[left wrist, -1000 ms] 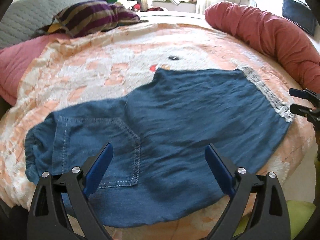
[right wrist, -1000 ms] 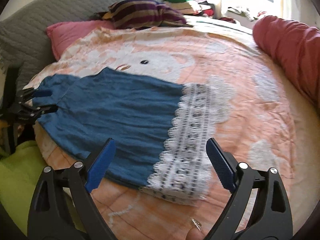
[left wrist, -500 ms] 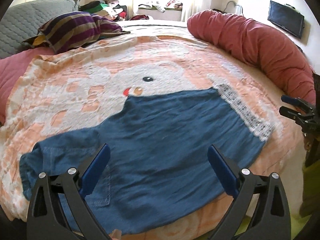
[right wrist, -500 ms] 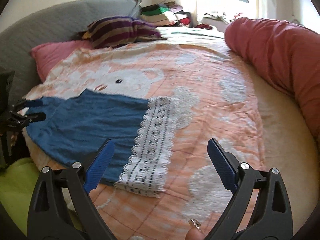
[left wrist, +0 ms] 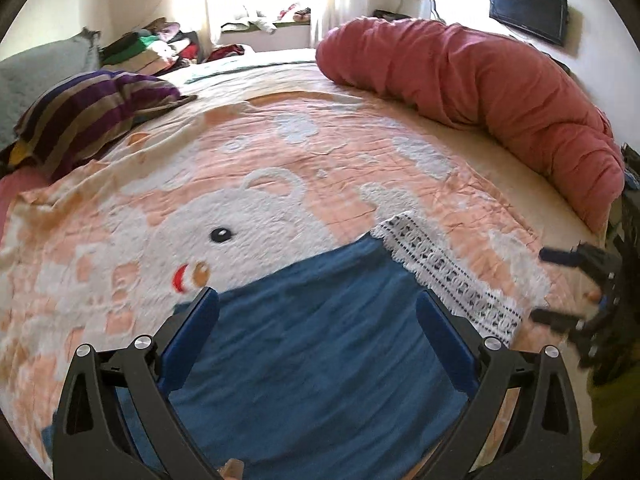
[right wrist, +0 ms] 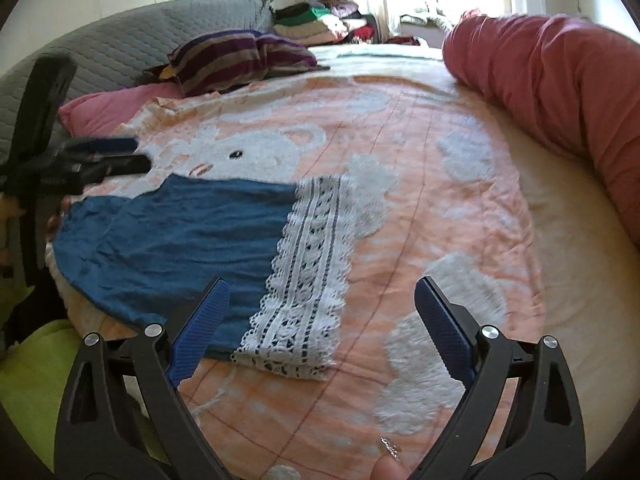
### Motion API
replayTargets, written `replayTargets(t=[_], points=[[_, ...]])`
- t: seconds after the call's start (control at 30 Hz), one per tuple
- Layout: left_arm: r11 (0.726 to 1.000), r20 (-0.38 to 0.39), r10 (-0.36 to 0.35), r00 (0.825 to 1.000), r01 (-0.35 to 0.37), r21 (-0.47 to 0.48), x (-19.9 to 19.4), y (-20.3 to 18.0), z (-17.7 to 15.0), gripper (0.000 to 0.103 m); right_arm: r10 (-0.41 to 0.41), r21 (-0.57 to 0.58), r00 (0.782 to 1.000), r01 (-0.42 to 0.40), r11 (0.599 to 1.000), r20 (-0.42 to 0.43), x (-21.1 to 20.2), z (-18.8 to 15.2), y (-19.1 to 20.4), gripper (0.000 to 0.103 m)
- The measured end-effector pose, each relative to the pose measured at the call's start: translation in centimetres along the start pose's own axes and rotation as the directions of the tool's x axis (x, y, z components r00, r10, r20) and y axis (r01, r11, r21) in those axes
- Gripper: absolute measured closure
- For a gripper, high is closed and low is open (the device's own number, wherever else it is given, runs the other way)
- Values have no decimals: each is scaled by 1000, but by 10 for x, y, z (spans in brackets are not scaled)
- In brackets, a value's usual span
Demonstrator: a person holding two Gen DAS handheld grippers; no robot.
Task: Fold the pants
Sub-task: 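Move the right tool to the lace-trimmed leg hem and close on it, then lift the lace leg with the right tool and fold it over the pants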
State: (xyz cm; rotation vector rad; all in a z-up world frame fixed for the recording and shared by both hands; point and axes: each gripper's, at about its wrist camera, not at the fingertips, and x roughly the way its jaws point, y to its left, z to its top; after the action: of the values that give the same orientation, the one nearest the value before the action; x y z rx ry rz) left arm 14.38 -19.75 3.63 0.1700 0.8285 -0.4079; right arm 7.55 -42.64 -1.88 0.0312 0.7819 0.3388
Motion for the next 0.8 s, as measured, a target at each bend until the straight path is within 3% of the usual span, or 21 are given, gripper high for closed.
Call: replayTargets(t=[0.27, 0.37, 0.5, 0.6, 0.7, 0.8], points=[[996, -21, -13, 1000, 15, 84, 43, -12, 29, 5, 30, 70, 995, -24, 997, -99, 32, -19, 1, 15], [992, -44, -31, 999, 36, 122, 63, -21, 38, 5, 42, 76, 994, -34, 996, -103, 34, -22, 3, 20], [986, -76, -59, 995, 70, 148, 89, -31, 44, 6, 59, 130, 992, -44, 991, -116, 41, -26, -3, 37], [983, -104, -109, 989, 122, 137, 108, -32, 46, 7, 96, 141, 989, -80, 987, -110, 43, -27, -2, 58], [977, -142, -139, 980, 159, 143, 128, -34, 44, 31, 90, 115, 989, -77, 990, -114, 43, -26, 2, 59], [968, -173, -181, 968, 207, 145, 143, -36, 45, 31, 111, 139, 987, -95, 986, -115, 48, -28, -1, 59]])
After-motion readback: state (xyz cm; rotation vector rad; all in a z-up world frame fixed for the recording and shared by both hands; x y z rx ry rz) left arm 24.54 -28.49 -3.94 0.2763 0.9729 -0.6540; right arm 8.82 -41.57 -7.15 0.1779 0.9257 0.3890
